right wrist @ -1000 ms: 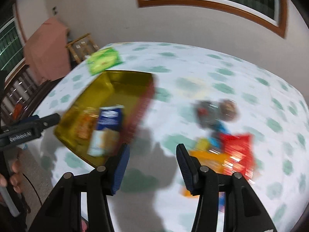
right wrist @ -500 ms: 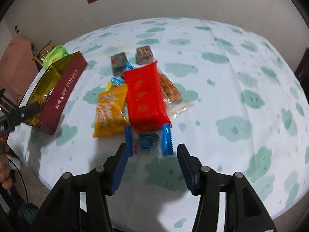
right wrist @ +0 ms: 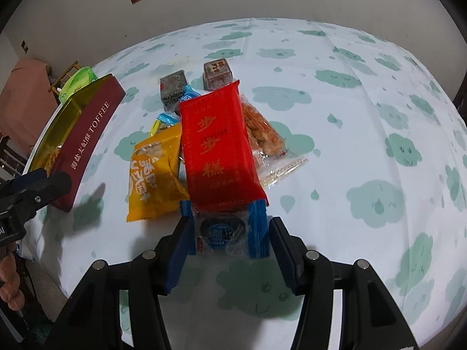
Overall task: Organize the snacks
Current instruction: 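Grasp the yellow snack bag with the left gripper while the right gripper grasps a small dark candy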
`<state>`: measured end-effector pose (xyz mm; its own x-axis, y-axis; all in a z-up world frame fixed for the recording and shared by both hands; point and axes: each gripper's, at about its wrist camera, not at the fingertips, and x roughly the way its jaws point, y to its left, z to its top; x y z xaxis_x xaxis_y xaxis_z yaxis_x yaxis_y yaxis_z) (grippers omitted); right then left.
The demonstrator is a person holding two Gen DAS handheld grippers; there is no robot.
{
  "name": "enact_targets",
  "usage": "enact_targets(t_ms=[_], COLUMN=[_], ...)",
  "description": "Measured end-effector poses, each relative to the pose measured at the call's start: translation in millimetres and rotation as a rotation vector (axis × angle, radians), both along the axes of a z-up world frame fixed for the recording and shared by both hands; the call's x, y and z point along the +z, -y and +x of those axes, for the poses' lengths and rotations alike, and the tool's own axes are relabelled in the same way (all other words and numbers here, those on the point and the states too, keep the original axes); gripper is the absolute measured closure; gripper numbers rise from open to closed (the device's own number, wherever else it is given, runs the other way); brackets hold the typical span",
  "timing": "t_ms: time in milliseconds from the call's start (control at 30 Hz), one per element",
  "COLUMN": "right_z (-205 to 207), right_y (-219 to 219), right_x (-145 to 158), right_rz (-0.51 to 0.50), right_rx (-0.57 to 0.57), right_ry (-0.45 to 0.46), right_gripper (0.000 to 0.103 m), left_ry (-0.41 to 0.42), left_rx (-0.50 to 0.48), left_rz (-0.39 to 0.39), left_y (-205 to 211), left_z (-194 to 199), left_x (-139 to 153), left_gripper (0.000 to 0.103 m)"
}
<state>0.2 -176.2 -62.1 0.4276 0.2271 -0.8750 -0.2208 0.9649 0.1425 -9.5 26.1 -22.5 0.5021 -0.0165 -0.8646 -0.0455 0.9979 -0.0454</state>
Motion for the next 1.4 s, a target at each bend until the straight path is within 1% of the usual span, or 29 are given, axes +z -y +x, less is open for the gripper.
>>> enact_targets(t_ms=[67, 133, 233, 433, 600, 700, 867, 1000, 1100, 1167, 1200, 1233, 1333, 1400], right_z=[0.1, -1.3, -3.2, -8.4, -13.8, -19.2, -20.6, -24.9, -28.3, -29.6, -30.4, -31.0, -29.4, -28.3], right_y=[-1.3, -2.6, -1.9, 6.1, 11.5, 12.5, 11.2, 6.1, 1.2, -0.8, -1.9, -2.1, 6.1, 11.3], right_x=[-0.3, -0.4, -0.1, 0.9, -0.1, 0.0, -0.6, -1.1, -1.5, -1.7, -1.7, -1.6, -1.2, -1.0], right_rz=[-0.01, -0.022, -0.02, 0.008, 0.032, 0.054, 0.058, 0.044, 0.011, -0.012, -0.04, -0.048, -0.016, -0.017], right_rx=[0.009, 0.016, 0.023, 0.029, 0.058, 0.085, 0.112, 0.148, 0.17, 0.181, 0.182, 0.189, 0.171, 0.15], right_ry=[0.01, 0.025, 0.031, 0.033, 0.016, 0.005, 0.006, 0.024, 0.045, 0.053, 0.062, 0.067, 0.065, 0.07], right_gripper=[0.048, 0.054, 0.058, 0.061, 0.059, 0.059, 0.058, 0.049, 0.048, 0.051, 0.056, 0.057, 0.061, 0.062], left_ry=[-0.006, -0.009, -0.016, -0.054, -0.082, -0.086, -0.096, -0.099, -0.101, -0.1, -0.1, -0.102, -0.104, -0.104], left_rx=[-0.014, -0.031, -0.048, -0.064, -0.071, -0.066, -0.06, -0.039, -0.026, -0.019, -0.016, -0.017, -0.021, -0.03], left_rz=[-0.007, -0.012, -0.019, -0.057, -0.07, -0.08, -0.082, -0.077, -0.074, -0.066, -0.062, -0.062, -0.063, -0.063], left_y=[5.6, 11.9, 19.8, 31.4, 43.6, 48.2, 52.7, 48.7, 45.5, 44.1, 43.8, 43.9, 45.4, 48.3], left_z=[1.8, 2.9, 4.9, 7.8, 13.5, 17.1, 23.0, 23.4, 23.3, 23.0, 22.7, 22.5, 22.2, 22.0], left_x=[-1.1, -2.1, -4.0, -11.2, -17.5, -17.8, -19.8, -20.3, -20.7, -20.8, -20.8, -20.9, -20.9, -20.9], left_gripper=[0.01, 0.01, 0.01, 0.01, 0.01, 0.01, 0.01, 0.01, 0.01, 0.01, 0.01, 0.01, 0.01, 0.01])
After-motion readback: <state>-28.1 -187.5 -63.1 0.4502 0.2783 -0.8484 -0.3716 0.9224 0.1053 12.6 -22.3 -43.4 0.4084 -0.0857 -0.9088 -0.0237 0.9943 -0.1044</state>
